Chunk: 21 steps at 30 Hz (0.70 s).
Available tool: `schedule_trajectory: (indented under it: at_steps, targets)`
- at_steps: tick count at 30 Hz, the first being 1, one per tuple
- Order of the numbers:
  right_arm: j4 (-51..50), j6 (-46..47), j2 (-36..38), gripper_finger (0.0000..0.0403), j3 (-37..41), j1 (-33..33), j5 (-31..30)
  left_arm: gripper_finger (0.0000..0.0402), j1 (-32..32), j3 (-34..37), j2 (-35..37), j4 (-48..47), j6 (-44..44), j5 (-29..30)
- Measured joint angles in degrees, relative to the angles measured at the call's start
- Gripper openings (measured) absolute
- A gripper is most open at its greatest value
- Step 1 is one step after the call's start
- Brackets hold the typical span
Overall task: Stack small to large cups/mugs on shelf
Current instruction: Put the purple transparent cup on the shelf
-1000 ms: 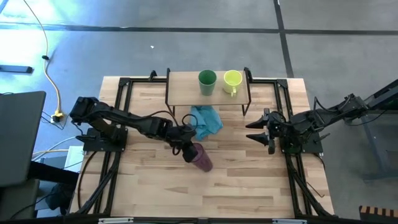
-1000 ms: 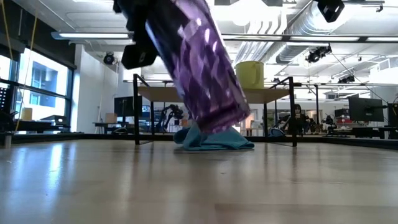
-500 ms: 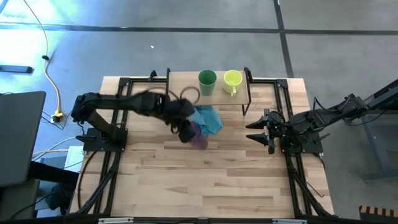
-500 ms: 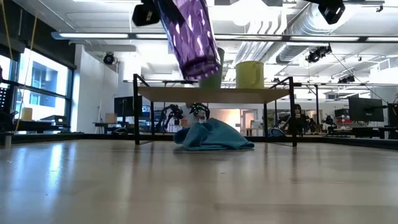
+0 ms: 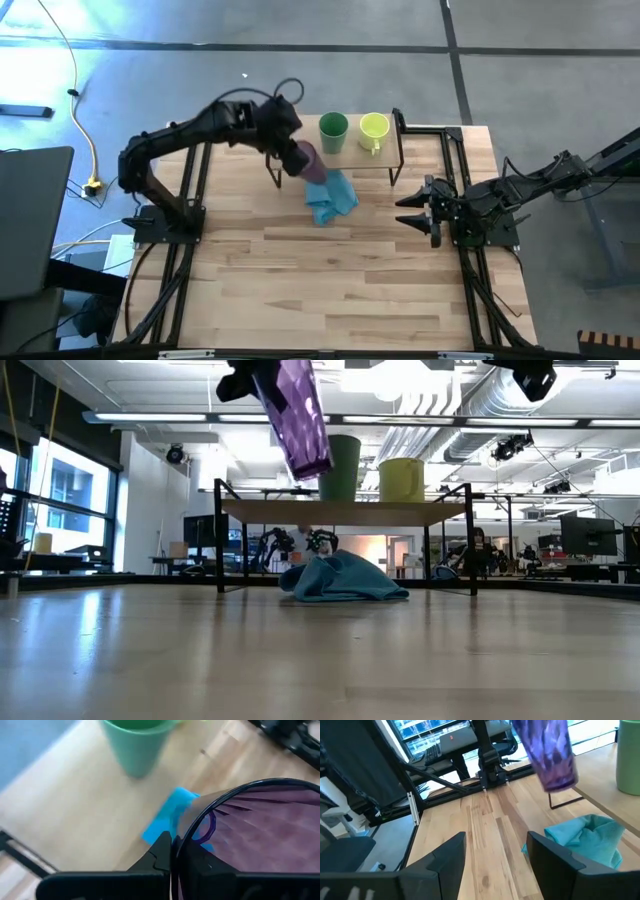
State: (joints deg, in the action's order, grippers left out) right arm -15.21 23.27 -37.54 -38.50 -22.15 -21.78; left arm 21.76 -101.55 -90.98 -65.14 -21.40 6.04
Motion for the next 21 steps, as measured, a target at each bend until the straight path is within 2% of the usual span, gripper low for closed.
schedule_trajectory:
  at_steps: [9,21]
  targets:
    - [-0.02,0.93,0.00,0.0199,0.00,0.00,-2.16,0.0001,8.65,-4.43,0.00,-6.72,5.27,0.83]
    - [-0.03,0.74,-0.01,0.0199,0.00,0.00,-4.75,0.0000,16.60,-6.50,-0.78,-7.66,9.59,2.67]
